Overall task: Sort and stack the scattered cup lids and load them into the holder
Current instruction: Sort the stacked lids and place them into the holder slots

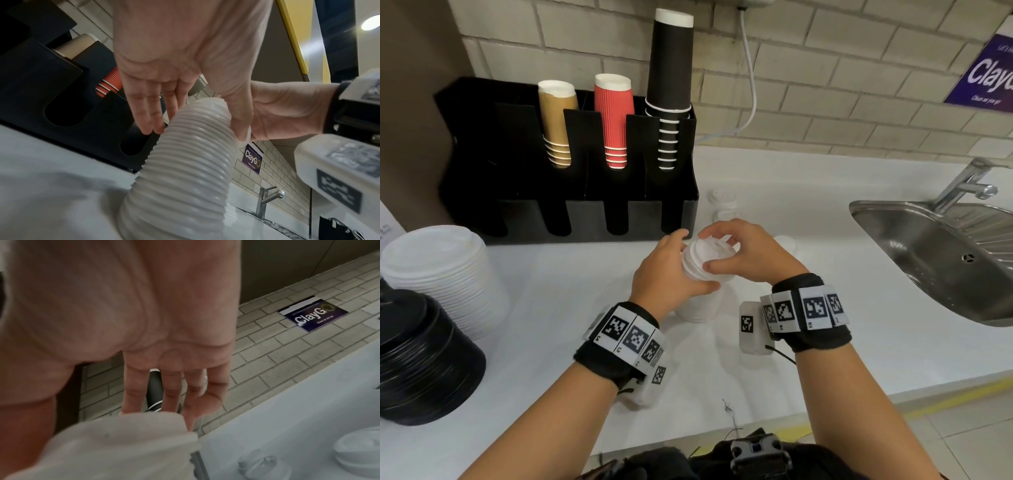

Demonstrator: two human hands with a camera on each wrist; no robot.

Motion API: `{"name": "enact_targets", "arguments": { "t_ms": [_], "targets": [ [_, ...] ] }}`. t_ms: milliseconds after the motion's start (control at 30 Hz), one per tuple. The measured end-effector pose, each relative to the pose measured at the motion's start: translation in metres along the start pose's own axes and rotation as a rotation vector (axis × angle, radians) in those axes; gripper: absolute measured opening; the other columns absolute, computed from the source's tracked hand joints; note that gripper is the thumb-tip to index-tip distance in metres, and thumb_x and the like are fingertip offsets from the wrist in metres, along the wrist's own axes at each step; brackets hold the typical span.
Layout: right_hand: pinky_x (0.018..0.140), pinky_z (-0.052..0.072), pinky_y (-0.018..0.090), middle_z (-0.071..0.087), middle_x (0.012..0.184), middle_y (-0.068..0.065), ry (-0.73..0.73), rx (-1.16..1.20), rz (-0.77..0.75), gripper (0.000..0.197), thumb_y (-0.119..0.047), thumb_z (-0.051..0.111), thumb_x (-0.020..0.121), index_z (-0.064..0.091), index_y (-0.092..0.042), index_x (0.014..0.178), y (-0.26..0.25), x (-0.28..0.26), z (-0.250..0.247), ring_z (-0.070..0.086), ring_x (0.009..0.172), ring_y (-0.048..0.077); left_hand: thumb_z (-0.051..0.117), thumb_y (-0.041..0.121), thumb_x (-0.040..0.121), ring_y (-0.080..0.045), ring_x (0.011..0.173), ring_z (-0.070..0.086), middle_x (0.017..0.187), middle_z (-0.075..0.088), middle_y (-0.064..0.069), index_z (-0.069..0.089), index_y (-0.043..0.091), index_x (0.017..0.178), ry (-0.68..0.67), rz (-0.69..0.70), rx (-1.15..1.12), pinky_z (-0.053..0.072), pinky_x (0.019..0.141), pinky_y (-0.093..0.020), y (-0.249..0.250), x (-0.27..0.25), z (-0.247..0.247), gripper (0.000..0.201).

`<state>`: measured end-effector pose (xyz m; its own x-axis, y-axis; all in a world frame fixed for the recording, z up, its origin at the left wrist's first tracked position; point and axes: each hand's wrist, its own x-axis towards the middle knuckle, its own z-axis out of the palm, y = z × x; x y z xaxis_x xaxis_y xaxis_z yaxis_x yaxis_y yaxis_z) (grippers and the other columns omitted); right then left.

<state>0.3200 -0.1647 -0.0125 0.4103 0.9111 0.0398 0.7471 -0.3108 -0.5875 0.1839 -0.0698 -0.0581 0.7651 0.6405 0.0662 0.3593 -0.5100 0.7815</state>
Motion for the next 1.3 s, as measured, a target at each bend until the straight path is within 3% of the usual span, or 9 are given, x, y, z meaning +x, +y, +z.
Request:
{"name": "enact_targets", "arguments": {
  "t_ms": [200, 333, 567, 700, 800, 900, 967, 1133, 1300],
  "targets": [
    [0.071, 0.032, 0.009, 0.057, 0.111, 0.000, -0.025, -0.055, -0.016, 0.046, -0.028, 0.078, 0.072, 0.064, -0.031, 0.115, -0.004, 0.006, 0.005, 0.048, 0.089, 0.005, 0.089, 0.040, 0.060, -0.022, 0.110, 0.057, 0.126, 0.054, 0.004, 0.016, 0.024, 0.151, 0.006, -0.025, -0.055, 0.050, 0.091, -0.044, 0.000, -0.001, 0.000, 0.118],
    [0.079, 0.037, 0.019, 0.059, 0.117, 0.001, -0.060, -0.094, -0.011, 0.048, -0.029, 0.078, 0.072, 0.064, -0.030, 0.117, -0.007, 0.010, 0.006, 0.051, 0.098, 0.010, 0.089, 0.040, 0.060, -0.023, 0.114, 0.056, 0.129, 0.054, 0.002, 0.015, 0.023, 0.151, 0.002, -0.027, -0.051, 0.049, 0.094, -0.045, 0.000, 0.000, 0.000, 0.119],
    [0.078, 0.035, 0.018, 0.057, 0.115, -0.001, -0.035, -0.074, -0.004, 0.048, -0.028, 0.078, 0.072, 0.064, -0.030, 0.118, -0.005, 0.010, 0.011, 0.051, 0.101, 0.012, 0.086, 0.044, 0.064, -0.022, 0.107, 0.057, 0.123, 0.056, 0.002, 0.049, 0.025, 0.132, -0.015, 0.012, -0.003, 0.050, 0.090, -0.043, 0.002, -0.001, -0.002, 0.080],
    [0.079, 0.040, 0.012, 0.061, 0.108, -0.016, -0.081, 0.086, 0.005, 0.041, -0.040, 0.079, 0.073, 0.064, -0.037, 0.111, 0.006, 0.008, 0.002, 0.055, 0.097, 0.002, 0.085, 0.045, 0.066, -0.020, 0.098, 0.061, 0.108, 0.066, 0.003, 0.059, 0.025, 0.121, -0.003, 0.038, -0.028, 0.052, 0.086, -0.043, 0.003, -0.002, -0.004, 0.064],
    [0.094, 0.041, 0.024, 0.060, 0.123, -0.006, 0.053, 0.179, 0.187, 0.037, -0.042, 0.067, 0.085, 0.063, -0.026, 0.119, 0.037, 0.020, -0.012, 0.055, 0.116, 0.016, 0.085, 0.045, 0.066, -0.020, 0.103, 0.061, 0.113, 0.066, 0.003, 0.060, 0.026, 0.120, 0.004, 0.042, -0.019, 0.051, 0.087, -0.043, 0.002, -0.002, -0.005, 0.063],
    [0.109, 0.033, 0.043, 0.039, 0.144, 0.011, -0.001, -0.224, 0.555, 0.055, -0.052, 0.057, 0.089, 0.049, -0.026, 0.137, 0.079, 0.037, -0.024, 0.034, 0.135, 0.034, 0.085, 0.046, 0.066, -0.020, 0.105, 0.060, 0.116, 0.064, 0.003, 0.060, 0.025, 0.120, -0.008, 0.030, -0.012, 0.051, 0.088, -0.043, 0.002, -0.002, -0.005, 0.063],
    [0.108, 0.031, 0.049, 0.031, 0.148, 0.013, -0.059, -0.369, 0.684, 0.061, -0.054, 0.056, 0.089, 0.039, -0.032, 0.144, 0.101, 0.048, -0.028, 0.030, 0.136, 0.039, 0.085, 0.046, 0.066, -0.021, 0.104, 0.060, 0.116, 0.064, 0.003, 0.060, 0.025, 0.119, -0.011, 0.021, -0.004, 0.051, 0.088, -0.044, 0.002, -0.001, -0.006, 0.062],
    [0.102, 0.039, 0.041, 0.032, 0.151, 0.014, -0.122, -0.407, 0.726, 0.063, -0.038, 0.055, 0.094, 0.028, -0.026, 0.150, 0.135, 0.062, -0.026, 0.043, 0.131, 0.037, 0.084, 0.047, 0.066, -0.020, 0.103, 0.059, 0.114, 0.065, 0.005, 0.061, 0.025, 0.118, -0.027, 0.013, 0.008, 0.051, 0.087, -0.045, 0.003, -0.001, -0.007, 0.061],
    [0.090, 0.044, 0.042, 0.040, 0.137, 0.018, -0.162, -0.409, 0.702, 0.055, -0.025, 0.066, 0.087, 0.044, -0.027, 0.137, 0.148, 0.065, -0.030, 0.052, 0.114, 0.041, 0.084, 0.047, 0.066, -0.020, 0.102, 0.059, 0.115, 0.065, 0.005, 0.060, 0.024, 0.119, -0.025, 0.012, 0.013, 0.052, 0.087, -0.044, 0.003, -0.001, -0.007, 0.062]
  ]
}}
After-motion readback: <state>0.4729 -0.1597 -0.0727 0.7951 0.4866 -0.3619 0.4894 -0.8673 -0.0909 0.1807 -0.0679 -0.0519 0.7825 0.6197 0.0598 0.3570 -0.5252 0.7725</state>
